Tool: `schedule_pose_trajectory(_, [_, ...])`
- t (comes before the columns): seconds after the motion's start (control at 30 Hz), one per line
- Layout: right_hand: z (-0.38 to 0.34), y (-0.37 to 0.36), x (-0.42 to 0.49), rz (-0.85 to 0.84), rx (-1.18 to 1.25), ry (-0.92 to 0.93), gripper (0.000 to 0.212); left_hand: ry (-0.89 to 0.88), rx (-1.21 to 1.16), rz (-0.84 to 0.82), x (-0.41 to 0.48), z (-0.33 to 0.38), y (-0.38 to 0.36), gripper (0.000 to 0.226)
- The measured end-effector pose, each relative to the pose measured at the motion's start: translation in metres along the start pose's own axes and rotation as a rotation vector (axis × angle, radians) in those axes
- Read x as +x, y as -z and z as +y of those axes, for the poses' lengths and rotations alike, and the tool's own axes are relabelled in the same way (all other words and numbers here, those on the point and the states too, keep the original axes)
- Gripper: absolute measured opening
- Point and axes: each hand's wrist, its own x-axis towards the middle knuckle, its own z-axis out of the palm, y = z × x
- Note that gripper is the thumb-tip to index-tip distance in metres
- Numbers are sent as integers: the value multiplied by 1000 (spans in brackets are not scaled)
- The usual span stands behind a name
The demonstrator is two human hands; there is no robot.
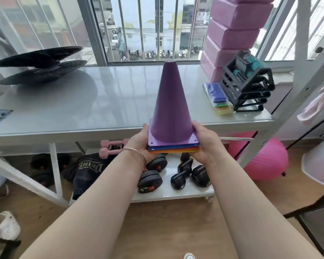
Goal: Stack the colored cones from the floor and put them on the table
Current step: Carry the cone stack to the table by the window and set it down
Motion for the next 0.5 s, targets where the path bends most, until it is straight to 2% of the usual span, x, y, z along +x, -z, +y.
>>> schedule_pose_trajectory(0.1, [-24, -2, 17, 58, -72, 3, 31, -81, 136, 61, 12, 14, -19, 50])
schedule_pose_trajectory(0.27, [-66, -6, 55, 86, -158, 10, 29, -252, 268, 69, 15, 31, -63, 26])
schedule_pose_trajectory(0.4, [-88, -16, 83, 42, -207, 32, 16, -384, 358, 173, 41, 46, -75, 20])
schedule_pose_trajectory(0.5, [-98, -21, 102, 52, -329, 47, 21, -418, 545, 302, 53, 51, -82, 20])
